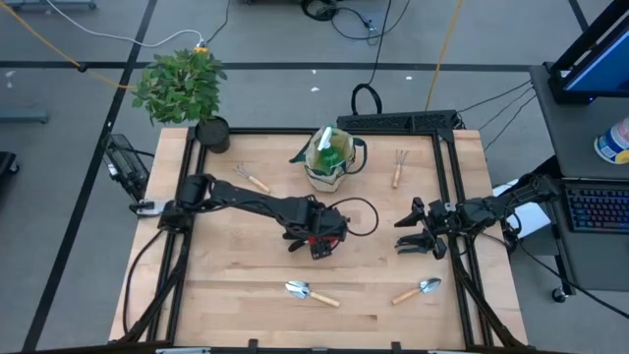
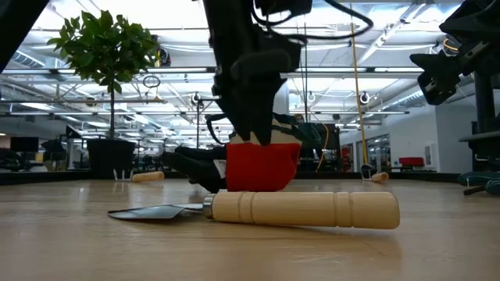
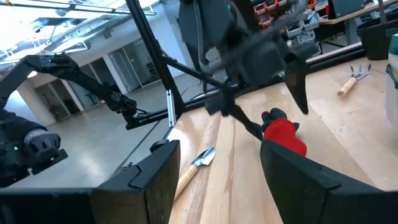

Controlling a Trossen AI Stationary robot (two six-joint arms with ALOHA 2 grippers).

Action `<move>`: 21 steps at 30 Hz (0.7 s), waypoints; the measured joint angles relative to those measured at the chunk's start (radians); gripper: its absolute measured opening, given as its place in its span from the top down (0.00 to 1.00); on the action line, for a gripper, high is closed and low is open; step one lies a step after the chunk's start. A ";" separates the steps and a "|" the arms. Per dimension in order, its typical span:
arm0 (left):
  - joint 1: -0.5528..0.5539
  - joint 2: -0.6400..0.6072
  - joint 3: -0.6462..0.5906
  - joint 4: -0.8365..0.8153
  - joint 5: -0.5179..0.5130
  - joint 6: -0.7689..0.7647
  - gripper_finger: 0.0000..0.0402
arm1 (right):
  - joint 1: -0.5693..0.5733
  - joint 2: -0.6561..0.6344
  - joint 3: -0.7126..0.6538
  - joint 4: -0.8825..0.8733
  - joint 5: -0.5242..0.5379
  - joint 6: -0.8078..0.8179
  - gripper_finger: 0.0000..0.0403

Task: Pick & Place Garden tools in Gardening bag
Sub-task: Put the gloves into the gardening tool bag

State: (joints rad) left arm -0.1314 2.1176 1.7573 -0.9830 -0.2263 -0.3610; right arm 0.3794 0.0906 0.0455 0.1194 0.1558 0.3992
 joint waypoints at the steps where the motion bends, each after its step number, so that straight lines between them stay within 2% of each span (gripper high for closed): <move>1: -0.001 0.011 0.000 0.011 0.000 0.003 0.02 | 0.000 0.000 0.000 -0.001 0.000 0.000 0.47; 9: -0.002 0.118 0.000 0.032 0.004 0.094 0.02 | 0.000 0.000 0.000 -0.019 0.000 0.000 0.47; 14: 0.002 0.150 0.005 0.034 0.093 0.060 0.03 | 0.000 0.001 0.000 -0.025 0.000 0.000 0.47; 17: 0.001 0.151 0.005 0.023 0.112 0.017 0.10 | 0.000 0.001 0.000 -0.026 0.000 0.000 0.47; 21: 0.000 0.133 0.000 0.007 0.125 -0.019 0.30 | 0.000 0.001 0.000 -0.026 0.000 0.000 0.47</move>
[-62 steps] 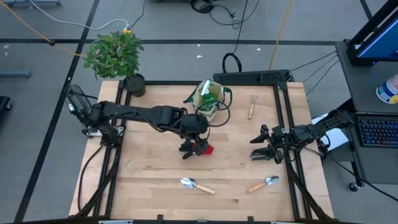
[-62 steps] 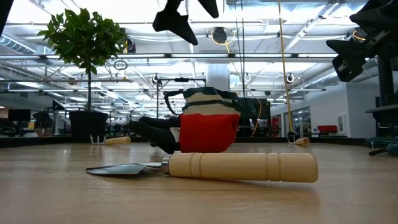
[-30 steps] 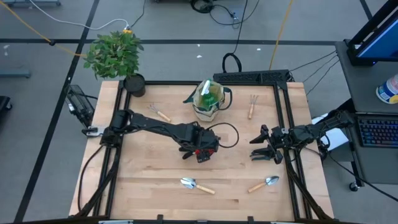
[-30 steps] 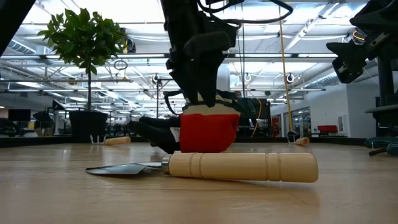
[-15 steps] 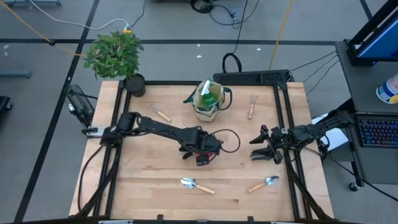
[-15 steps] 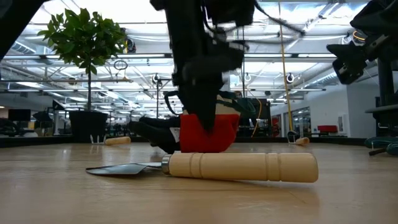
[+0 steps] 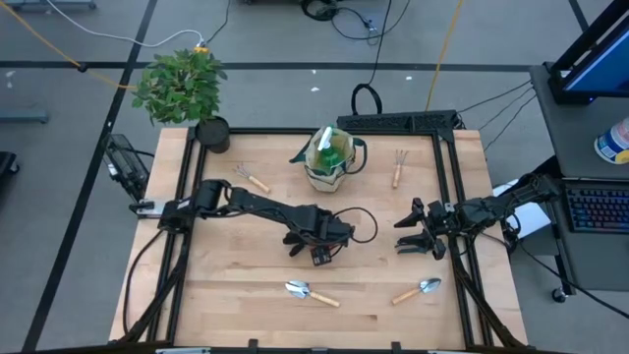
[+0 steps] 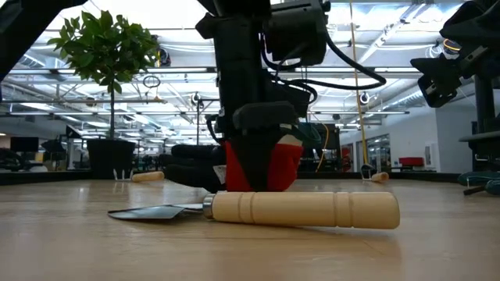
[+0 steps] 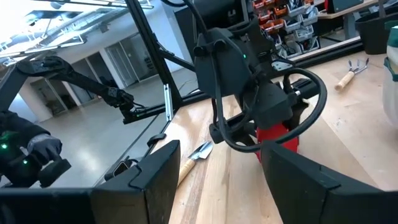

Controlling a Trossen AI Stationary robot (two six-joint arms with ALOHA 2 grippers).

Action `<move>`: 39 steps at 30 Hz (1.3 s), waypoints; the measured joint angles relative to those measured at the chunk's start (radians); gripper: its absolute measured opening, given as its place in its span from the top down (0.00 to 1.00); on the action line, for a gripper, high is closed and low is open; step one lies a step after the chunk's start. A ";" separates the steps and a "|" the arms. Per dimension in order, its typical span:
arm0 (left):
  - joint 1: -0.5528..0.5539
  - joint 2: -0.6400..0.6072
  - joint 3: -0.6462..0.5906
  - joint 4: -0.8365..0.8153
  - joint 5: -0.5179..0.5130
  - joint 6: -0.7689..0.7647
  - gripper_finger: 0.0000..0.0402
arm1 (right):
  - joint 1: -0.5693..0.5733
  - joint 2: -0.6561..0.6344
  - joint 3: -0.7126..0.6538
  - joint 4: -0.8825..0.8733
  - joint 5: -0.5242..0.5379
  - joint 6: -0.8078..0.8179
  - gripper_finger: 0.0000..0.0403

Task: Pick & Place Garden tools in Gardening bag
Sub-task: Put the gloves into the gardening tool bag

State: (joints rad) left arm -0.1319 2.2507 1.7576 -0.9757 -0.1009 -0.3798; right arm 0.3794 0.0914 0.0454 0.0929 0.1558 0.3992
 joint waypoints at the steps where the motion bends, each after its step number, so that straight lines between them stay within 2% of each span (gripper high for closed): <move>1: 0.002 -0.004 -0.001 0.000 0.003 0.000 0.36 | 0.000 0.000 0.000 0.000 0.000 0.000 0.47; 7: 0.025 -0.076 -0.003 0.003 0.023 -0.025 0.73 | 0.000 0.000 0.000 0.000 0.000 0.000 0.47; 9: 0.041 -0.107 -0.003 0.028 0.022 -0.028 0.82 | 0.000 0.000 0.000 0.000 0.000 0.000 0.47; 13: 0.085 -0.204 -0.002 0.136 0.004 -0.036 0.83 | 0.000 0.000 0.000 0.000 0.000 0.000 0.47; 23: 0.255 -0.402 0.000 0.413 -0.206 -0.031 0.81 | 0.000 0.000 0.000 0.000 0.002 0.000 0.47; 30: 0.348 -0.385 0.000 0.678 -0.235 0.157 0.82 | 0.000 0.000 0.000 0.000 0.003 0.000 0.47; 34: 0.387 -0.354 0.000 0.731 -0.263 0.232 0.80 | 0.000 0.000 0.000 0.000 0.002 0.000 0.47; 39: 0.410 -0.325 0.000 0.741 -0.219 0.236 0.81 | 0.000 0.000 0.000 0.000 0.000 0.000 0.47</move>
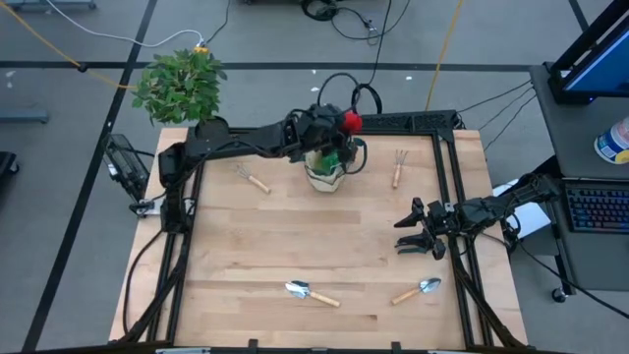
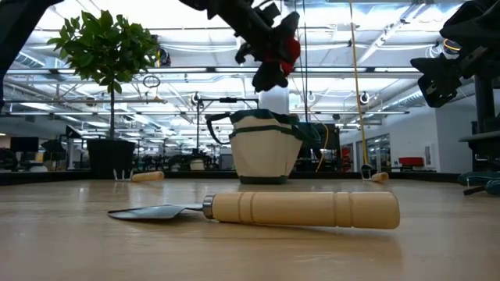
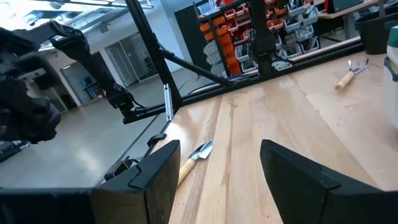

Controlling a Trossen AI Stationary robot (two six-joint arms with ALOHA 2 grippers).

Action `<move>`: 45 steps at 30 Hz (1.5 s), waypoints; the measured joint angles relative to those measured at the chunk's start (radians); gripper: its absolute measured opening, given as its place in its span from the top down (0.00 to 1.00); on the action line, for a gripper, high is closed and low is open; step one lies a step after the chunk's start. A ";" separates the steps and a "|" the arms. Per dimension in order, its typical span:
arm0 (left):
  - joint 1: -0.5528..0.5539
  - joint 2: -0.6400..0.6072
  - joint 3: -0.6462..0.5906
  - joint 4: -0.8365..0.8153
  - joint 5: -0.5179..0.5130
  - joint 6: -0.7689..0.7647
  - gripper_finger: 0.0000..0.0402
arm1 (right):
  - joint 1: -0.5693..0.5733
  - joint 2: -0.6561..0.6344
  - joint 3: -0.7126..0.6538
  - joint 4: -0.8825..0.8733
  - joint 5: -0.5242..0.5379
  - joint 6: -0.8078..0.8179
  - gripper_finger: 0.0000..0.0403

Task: Pick & Place Garden tools in Gardening bag
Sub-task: Put the gloves into the gardening tool bag

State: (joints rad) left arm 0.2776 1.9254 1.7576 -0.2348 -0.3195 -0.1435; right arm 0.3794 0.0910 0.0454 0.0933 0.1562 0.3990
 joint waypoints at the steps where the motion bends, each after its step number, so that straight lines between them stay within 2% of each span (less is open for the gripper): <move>1: -0.001 0.009 0.000 -0.003 0.000 -0.001 0.81 | 0.000 0.000 0.000 0.000 0.000 0.000 0.47; 6: -0.007 0.035 -0.002 -0.001 -0.009 -0.017 0.80 | 0.000 0.000 0.000 0.000 0.000 0.000 0.47; 12: -0.010 0.052 -0.002 -0.115 -0.086 -0.016 0.81 | 0.000 0.000 0.000 0.000 0.000 0.000 0.47; 25: -0.011 0.103 0.000 -0.108 -0.133 -0.013 0.80 | 0.000 0.000 0.000 0.000 0.000 0.001 0.47; 30: -0.011 0.104 0.000 -0.071 -0.219 0.016 0.81 | 0.000 0.000 0.000 0.000 0.000 0.007 0.47; 34: -0.010 0.104 0.000 -0.042 -0.223 0.041 0.81 | 0.000 0.000 0.000 0.000 0.000 0.007 0.47; 45: -0.036 0.103 0.000 -0.113 -0.202 0.080 0.81 | 0.000 0.000 0.000 0.000 0.000 0.007 0.47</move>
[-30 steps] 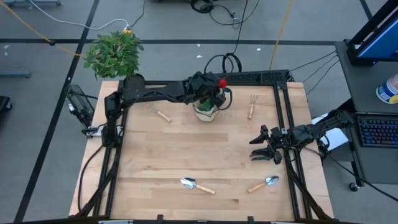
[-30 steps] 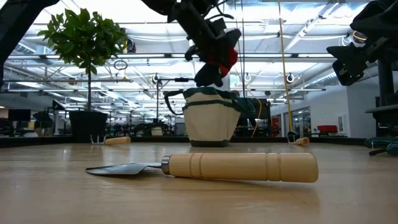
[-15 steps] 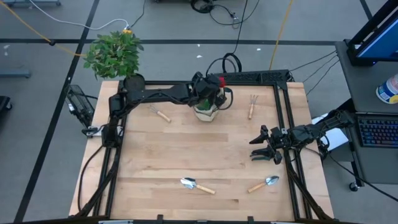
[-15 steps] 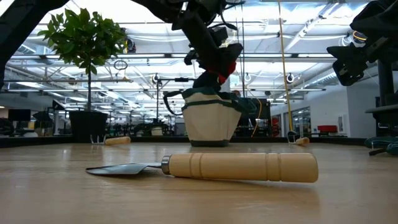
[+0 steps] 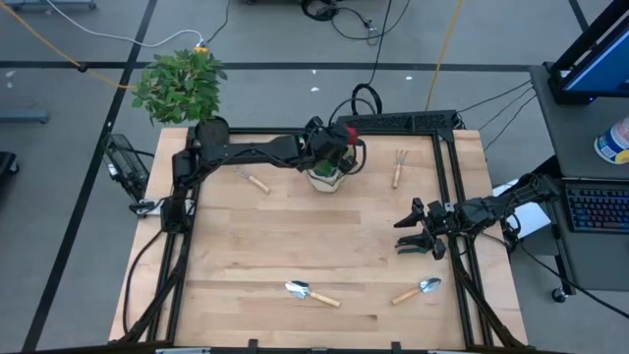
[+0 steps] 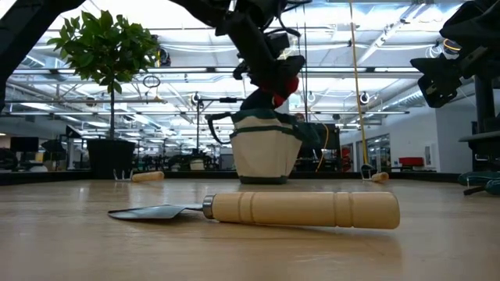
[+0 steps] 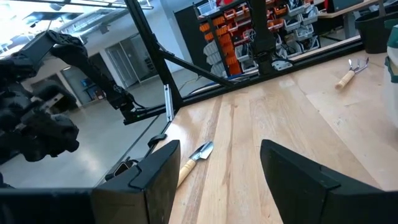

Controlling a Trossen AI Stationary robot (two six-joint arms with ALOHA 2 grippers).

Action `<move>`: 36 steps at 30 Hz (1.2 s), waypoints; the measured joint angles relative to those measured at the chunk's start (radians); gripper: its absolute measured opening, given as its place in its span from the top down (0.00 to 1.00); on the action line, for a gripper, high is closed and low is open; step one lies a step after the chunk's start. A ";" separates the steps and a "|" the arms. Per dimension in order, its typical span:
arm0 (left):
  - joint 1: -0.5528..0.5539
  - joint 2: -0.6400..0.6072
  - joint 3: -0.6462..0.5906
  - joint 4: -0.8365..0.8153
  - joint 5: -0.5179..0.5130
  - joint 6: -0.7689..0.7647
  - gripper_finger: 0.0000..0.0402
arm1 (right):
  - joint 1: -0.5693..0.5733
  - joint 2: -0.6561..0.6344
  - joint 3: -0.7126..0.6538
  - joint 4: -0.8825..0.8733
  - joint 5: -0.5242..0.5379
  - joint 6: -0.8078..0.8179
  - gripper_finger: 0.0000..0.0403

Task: Pick & Place Garden tools in Gardening bag
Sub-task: Put the gloves into the gardening tool bag

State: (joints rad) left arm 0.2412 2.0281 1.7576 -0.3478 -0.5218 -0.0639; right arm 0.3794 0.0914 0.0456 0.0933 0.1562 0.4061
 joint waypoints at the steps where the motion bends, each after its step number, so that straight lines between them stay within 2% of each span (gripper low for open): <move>1: -0.003 0.000 0.000 -0.013 0.012 0.000 0.81 | 0.000 0.000 0.000 0.000 0.000 0.000 0.47; 13: -0.005 0.015 0.000 -0.038 0.061 -0.024 0.81 | 0.000 0.000 0.000 0.000 0.000 0.000 0.47; 16: 0.002 0.015 0.000 -0.081 0.101 -0.046 0.80 | 0.000 0.000 0.000 0.000 0.000 0.000 0.47; 20: 0.006 0.015 0.000 -0.155 0.100 -0.048 0.79 | 0.000 0.000 0.000 0.000 0.000 0.000 0.47; 26: 0.016 0.015 0.000 -0.181 0.154 -0.050 0.78 | 0.000 0.000 0.000 0.000 0.000 0.000 0.47; 36: 0.018 0.015 0.000 -0.181 0.128 -0.043 0.78 | 0.000 0.000 0.000 0.000 0.000 0.000 0.47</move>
State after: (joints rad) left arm 0.2588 2.0430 1.7576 -0.5285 -0.3935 -0.1066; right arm 0.3794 0.0910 0.0454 0.0937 0.1558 0.4062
